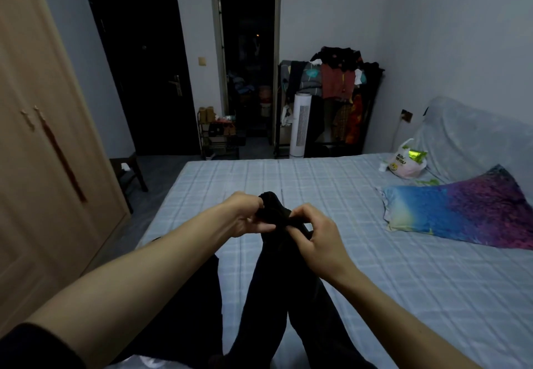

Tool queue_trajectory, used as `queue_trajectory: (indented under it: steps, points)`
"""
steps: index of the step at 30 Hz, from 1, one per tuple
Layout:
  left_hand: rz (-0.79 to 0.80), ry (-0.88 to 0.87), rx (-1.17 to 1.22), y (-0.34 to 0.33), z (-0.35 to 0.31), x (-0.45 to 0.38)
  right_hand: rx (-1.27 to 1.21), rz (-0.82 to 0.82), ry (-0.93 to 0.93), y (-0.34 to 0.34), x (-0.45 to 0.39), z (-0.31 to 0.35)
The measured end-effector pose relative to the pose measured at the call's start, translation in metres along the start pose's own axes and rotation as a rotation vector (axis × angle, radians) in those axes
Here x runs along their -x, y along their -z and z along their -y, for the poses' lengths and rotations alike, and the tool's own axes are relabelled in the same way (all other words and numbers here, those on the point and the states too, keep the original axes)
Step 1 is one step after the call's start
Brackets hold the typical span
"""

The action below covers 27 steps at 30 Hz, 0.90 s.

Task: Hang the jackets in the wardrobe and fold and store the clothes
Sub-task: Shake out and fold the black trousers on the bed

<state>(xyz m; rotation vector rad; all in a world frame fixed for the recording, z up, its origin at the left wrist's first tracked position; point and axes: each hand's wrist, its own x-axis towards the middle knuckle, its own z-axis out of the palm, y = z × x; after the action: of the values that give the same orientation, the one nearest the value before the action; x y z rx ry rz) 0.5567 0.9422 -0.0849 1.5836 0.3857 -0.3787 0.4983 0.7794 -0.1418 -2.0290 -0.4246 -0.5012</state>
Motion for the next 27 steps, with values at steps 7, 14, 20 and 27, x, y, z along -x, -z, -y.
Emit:
queue_trajectory:
  steps: [7,14,20,27]
  points:
    - [-0.084,-0.021,0.117,-0.010,0.004,-0.004,-0.059,-0.015,-0.014,0.001,0.021,-0.005]
    - [-0.101,-0.064,0.207,-0.023,0.001,0.001,0.016,0.009,-0.204,-0.011,0.032,0.022]
    - [-0.089,-0.118,0.044,-0.008,0.004,-0.004,0.104,-0.143,-0.311,-0.008,0.022,0.008]
    - [0.033,-0.214,-0.254,0.024,0.014,0.000,-0.083,0.012,-0.304,-0.002,0.028,-0.018]
